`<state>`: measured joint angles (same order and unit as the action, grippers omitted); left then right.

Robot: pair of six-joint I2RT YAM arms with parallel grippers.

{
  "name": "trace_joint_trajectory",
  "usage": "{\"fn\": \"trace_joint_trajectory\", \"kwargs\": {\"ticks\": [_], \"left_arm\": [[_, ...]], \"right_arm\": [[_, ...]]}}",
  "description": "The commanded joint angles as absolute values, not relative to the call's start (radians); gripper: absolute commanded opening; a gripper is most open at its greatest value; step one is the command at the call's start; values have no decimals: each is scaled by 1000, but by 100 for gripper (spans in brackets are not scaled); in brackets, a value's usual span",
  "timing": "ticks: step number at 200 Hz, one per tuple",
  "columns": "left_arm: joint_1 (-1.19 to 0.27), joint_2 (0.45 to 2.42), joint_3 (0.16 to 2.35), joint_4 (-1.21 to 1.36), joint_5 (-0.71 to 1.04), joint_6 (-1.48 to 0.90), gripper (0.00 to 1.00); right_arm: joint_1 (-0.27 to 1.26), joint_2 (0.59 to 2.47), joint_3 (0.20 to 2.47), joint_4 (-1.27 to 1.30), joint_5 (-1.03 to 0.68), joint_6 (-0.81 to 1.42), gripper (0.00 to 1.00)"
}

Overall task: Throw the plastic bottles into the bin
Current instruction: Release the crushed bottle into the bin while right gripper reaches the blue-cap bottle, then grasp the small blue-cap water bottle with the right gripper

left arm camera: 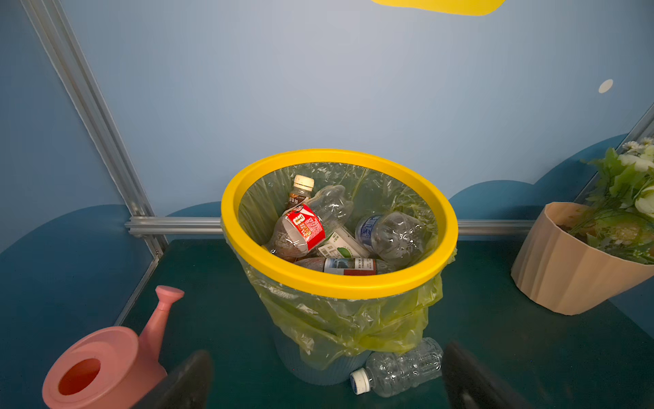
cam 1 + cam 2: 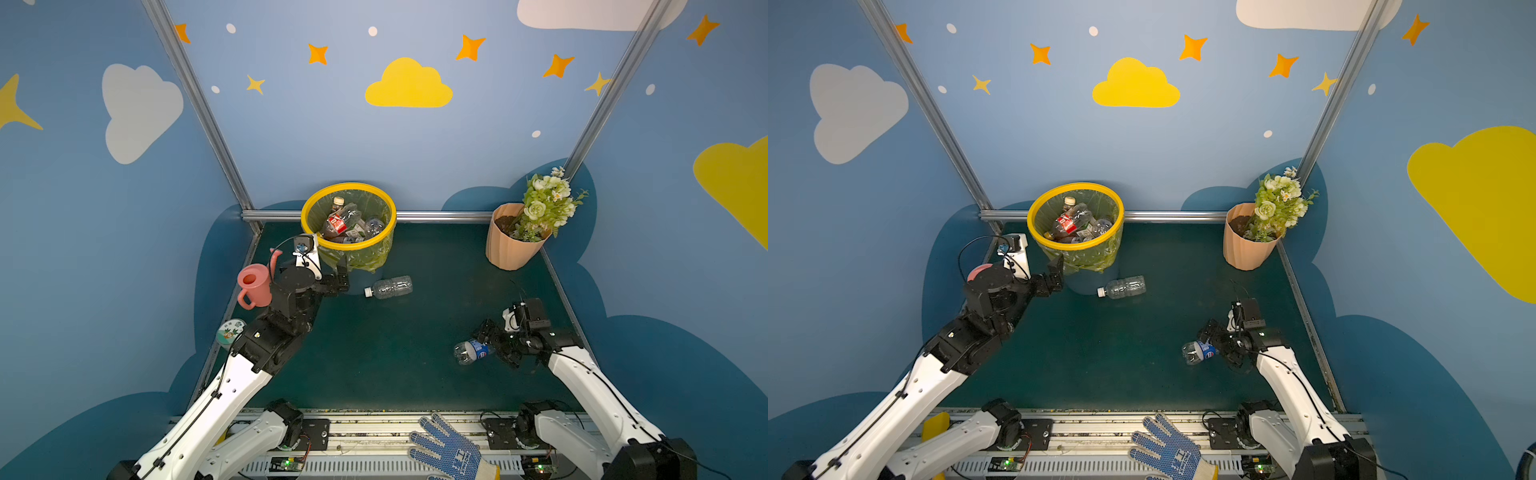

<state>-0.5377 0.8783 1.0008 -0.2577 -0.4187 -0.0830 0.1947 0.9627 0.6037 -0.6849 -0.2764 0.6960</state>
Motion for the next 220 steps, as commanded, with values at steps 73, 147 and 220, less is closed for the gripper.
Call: {"fn": "trace_joint_trajectory", "kwargs": {"ticks": [73,147,220], "left_arm": [[-509,772,932,-280,-484,-118,100],[-500,712,886,-339,-543,-150,100],[-496,757,801,-400,-551,-303,100]], "right_arm": [[234,1214,612,-537,-258,691,86],[265,1360,746,-477,-278,602,50],[422,1430,1026,-349,-433,375,49]]}}
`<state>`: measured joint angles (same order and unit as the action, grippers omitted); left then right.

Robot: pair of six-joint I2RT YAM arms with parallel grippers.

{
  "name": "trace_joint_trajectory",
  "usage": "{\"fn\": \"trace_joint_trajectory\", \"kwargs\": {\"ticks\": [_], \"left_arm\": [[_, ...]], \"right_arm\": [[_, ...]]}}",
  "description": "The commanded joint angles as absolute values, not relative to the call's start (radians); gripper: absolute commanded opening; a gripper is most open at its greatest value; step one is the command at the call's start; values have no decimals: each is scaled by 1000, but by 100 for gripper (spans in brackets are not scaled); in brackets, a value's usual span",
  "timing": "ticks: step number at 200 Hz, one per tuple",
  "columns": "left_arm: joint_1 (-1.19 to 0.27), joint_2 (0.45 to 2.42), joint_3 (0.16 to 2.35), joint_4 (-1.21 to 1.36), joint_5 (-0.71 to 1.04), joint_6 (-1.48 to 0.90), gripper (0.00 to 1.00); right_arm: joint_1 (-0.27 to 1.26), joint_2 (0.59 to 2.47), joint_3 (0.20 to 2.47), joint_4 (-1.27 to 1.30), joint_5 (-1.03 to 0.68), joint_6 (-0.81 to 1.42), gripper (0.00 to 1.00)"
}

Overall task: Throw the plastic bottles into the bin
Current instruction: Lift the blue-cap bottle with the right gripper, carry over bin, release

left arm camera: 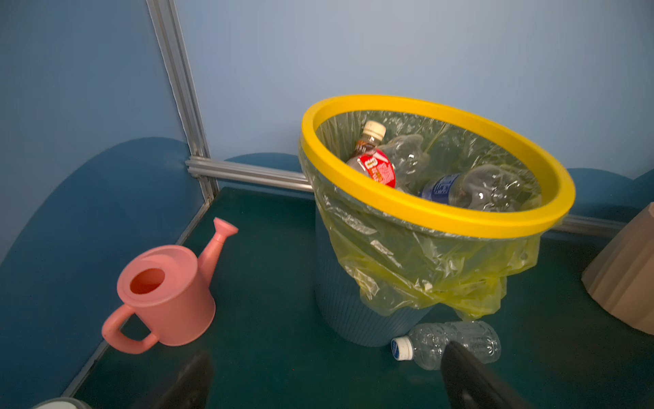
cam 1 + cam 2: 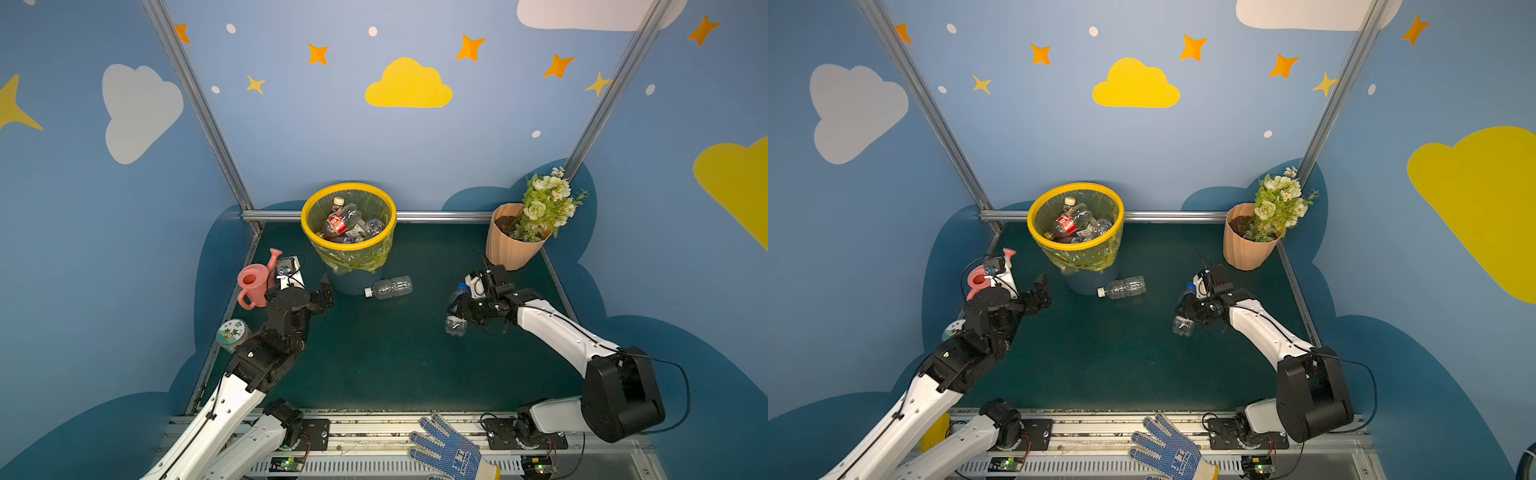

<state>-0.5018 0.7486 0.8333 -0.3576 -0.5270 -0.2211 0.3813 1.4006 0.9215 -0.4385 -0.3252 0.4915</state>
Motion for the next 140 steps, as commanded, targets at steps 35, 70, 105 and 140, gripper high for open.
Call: {"fn": "trace_joint_trajectory", "kwargs": {"ticks": [35,70,105,140], "left_arm": [[-482,768,738,-419,-527,-397,100],[-463,788,682,-454,-505,-461,100],[-454,786,651,-467,-494,-492,100],[-450,766,649,-485,-488,-500,100]], "right_arm": [[483,1495,1303,-440,-469,244,45],[485,1392,1411,-322,-384,174,41],[477,1296,1468,-158,-284,134,42],[476,1345,1533,36,-299,221,43]]}}
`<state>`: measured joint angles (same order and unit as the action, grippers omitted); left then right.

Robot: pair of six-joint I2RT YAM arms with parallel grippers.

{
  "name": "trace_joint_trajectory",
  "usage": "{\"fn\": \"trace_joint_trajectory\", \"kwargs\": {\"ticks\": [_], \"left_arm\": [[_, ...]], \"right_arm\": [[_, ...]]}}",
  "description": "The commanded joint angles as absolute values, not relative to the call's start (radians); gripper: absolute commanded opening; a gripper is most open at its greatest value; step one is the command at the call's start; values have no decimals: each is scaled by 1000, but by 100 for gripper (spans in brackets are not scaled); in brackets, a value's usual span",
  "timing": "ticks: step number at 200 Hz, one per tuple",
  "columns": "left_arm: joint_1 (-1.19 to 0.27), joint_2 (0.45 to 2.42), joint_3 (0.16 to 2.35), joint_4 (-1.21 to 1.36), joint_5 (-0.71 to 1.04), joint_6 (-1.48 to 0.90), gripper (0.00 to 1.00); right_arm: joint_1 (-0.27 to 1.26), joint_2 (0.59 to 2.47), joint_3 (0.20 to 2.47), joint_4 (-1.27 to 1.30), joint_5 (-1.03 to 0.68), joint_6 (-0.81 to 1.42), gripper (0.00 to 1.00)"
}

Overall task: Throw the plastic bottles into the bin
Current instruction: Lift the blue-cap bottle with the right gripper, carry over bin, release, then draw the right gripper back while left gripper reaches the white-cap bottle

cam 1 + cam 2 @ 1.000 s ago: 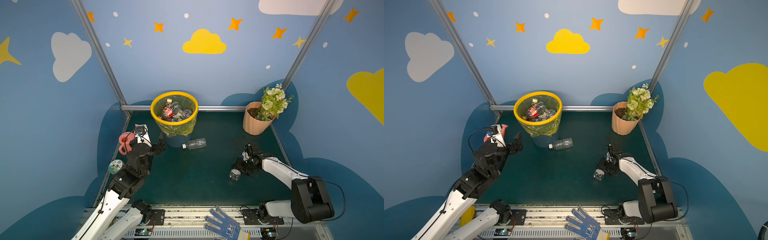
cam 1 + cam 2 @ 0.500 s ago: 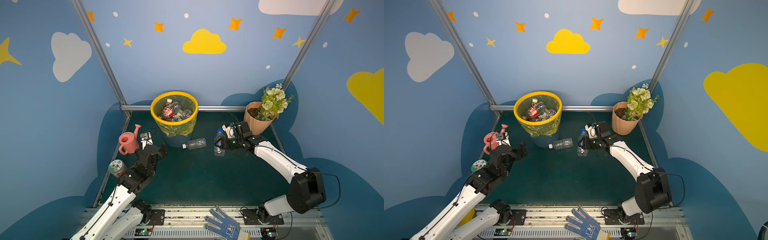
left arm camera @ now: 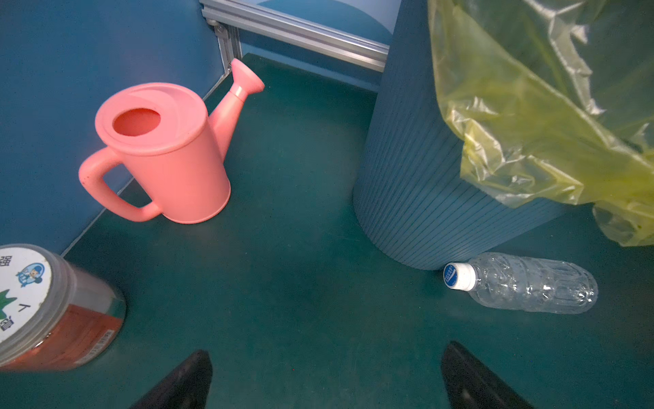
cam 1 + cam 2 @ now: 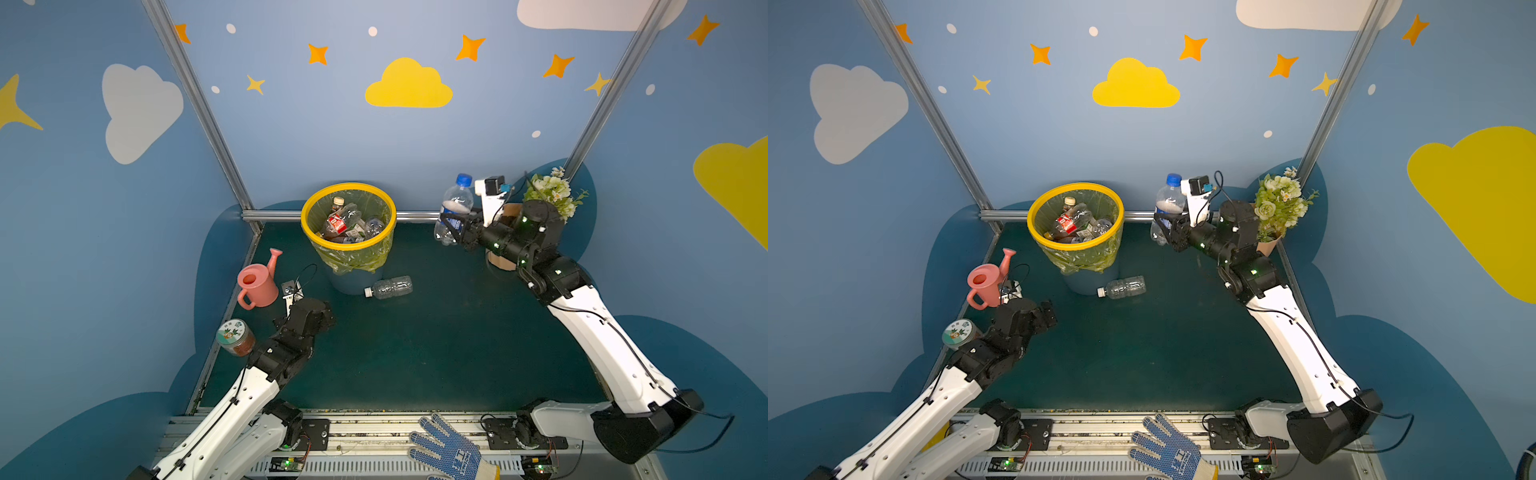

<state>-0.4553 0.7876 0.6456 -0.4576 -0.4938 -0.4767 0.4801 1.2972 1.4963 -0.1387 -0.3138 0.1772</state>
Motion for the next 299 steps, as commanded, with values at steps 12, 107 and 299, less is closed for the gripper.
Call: {"fn": "trace_joint_trajectory", "kwargs": {"ticks": [12,107,299], "left_arm": [[-449,758,652,-492,-486,-501,100],[-449,750,687,-535,-453,-491,100],[-866,1201,952,-396,-464,-40,100]], "right_arm": [[478,1411,1577,100,-344,288,43],[613,2343,2935,-749,-595,312,83],[289,1306,1207,-257,-287,342,96]]}}
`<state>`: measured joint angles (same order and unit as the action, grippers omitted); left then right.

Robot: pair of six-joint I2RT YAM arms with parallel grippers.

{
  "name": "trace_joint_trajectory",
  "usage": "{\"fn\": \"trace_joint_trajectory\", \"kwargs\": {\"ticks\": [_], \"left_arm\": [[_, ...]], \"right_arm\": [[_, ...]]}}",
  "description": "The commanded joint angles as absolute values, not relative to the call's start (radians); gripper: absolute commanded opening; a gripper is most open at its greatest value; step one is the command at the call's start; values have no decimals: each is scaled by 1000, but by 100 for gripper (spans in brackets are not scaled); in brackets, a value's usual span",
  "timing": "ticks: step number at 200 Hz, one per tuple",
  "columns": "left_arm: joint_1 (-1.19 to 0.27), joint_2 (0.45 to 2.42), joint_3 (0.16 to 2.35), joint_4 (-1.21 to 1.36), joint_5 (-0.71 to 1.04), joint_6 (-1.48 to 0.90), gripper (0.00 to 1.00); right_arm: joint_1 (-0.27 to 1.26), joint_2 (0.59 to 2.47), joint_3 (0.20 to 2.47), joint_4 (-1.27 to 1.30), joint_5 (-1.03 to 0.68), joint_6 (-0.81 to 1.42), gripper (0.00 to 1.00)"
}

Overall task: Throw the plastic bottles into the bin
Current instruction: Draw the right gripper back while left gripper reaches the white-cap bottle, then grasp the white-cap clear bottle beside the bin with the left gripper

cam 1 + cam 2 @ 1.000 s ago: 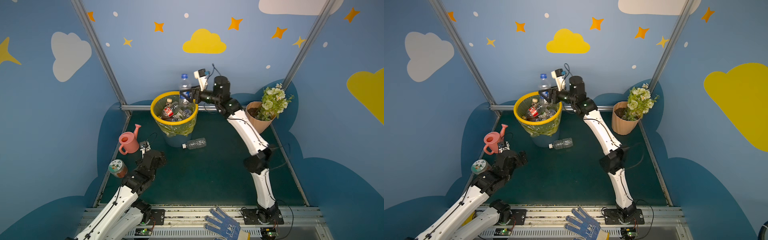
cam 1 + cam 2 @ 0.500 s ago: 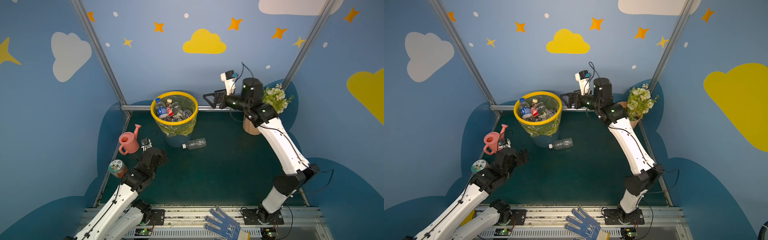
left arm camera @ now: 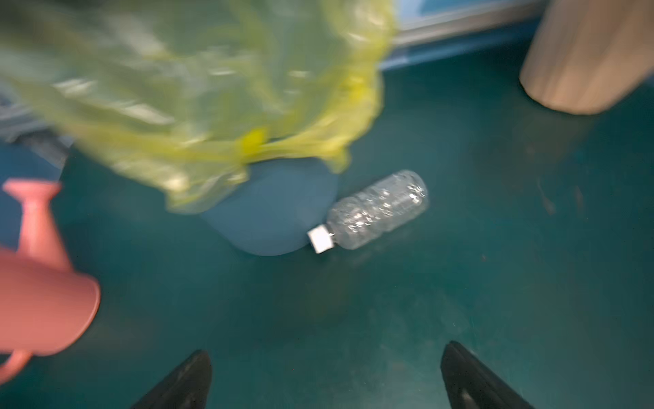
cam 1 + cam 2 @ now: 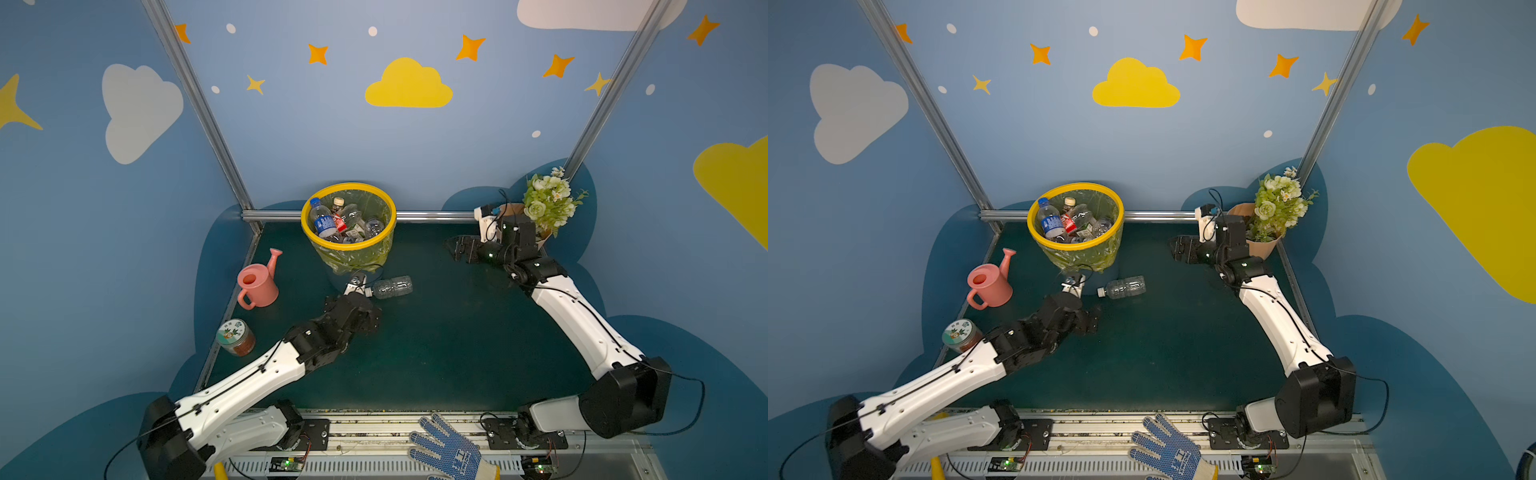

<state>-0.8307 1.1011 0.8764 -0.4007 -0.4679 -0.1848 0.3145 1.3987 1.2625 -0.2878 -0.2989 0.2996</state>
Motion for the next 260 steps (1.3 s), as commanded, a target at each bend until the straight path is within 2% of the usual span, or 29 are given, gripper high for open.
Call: {"fn": "trace_joint_trajectory", "kwargs": {"ticks": [1,35,71,94,191,260], "left_arm": [[-866,1207,957,-398,-463,-34,100],[-901,1438,1144,-521,-443,124,100],[-926,1725,1437,-810,-544,182,100],[-928,1861,1549,-879,-567,230,100],[-852,2232,1892,-957,-641,390,99],[-817,2353,2030,-1050,-673,385,98]], "right_arm": [[288,1305,1203,-257,-287,344,96],[240,1251,1098,-278,-262,370,96],[194,1215,1018,-287,-252,392,96],[177,1208,987,-292,-256,397,96],[130,1190,945,-310,-262,418,96],[96,1182,914,-298,-272,433,96]]}}
